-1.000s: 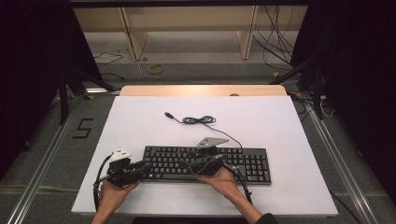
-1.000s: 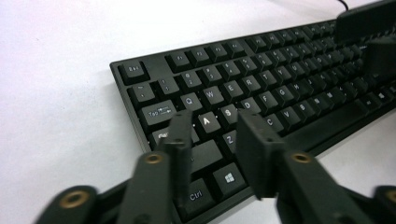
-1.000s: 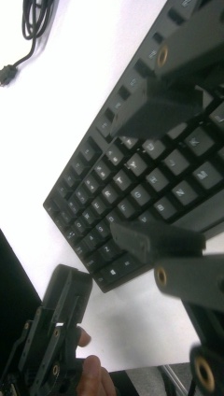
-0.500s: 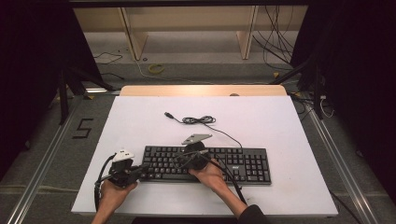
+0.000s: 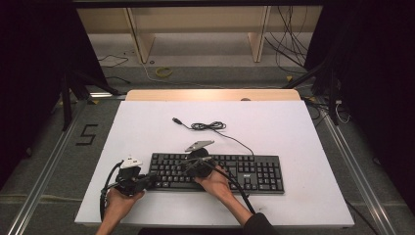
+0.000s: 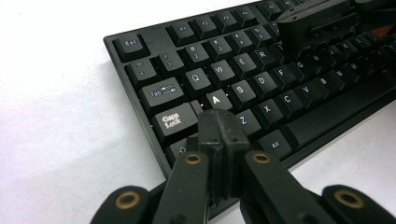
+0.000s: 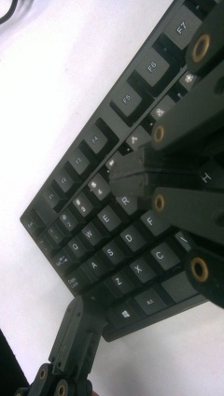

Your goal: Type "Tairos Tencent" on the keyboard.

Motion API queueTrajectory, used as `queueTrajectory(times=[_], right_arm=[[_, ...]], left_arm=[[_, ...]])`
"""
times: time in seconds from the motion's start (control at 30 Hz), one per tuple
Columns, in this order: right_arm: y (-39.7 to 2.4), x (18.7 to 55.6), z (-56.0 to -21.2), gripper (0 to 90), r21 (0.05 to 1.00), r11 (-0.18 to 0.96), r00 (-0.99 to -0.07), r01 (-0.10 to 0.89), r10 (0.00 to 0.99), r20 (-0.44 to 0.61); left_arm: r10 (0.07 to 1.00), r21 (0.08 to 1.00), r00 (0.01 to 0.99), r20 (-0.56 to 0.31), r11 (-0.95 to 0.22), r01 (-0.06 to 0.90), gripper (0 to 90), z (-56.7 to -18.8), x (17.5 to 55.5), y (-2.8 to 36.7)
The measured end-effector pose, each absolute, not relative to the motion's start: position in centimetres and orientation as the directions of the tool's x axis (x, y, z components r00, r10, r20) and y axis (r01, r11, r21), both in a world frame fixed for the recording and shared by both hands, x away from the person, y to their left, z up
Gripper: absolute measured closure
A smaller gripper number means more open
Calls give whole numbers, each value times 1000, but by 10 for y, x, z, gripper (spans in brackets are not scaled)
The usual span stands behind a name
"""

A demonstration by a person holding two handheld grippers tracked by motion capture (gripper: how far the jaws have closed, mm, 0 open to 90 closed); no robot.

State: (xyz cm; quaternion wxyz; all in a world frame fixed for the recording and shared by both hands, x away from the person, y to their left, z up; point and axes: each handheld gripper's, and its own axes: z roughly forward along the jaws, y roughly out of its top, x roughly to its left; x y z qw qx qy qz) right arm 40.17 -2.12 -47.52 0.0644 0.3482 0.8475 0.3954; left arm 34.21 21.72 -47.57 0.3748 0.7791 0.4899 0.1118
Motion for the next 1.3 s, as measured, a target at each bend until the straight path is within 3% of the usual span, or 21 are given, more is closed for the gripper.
queueTrajectory(times=[0.6, 0.97, 1.3], right_arm=[[-17, 400, -480, 900, 709, 459, -744, 535, 654, 139], [-27, 402, -471, 900, 733, 397, -725, 553, 662, 188], [-40, 399, -464, 740, 751, 378, -734, 542, 648, 204]], left_arm=[[851, 681, 491, -184, -249, 688, 891, -479, 344, 214], [855, 704, 480, -195, -219, 675, 888, -474, 343, 217], [841, 736, 492, -224, -185, 651, 759, -467, 342, 216]])
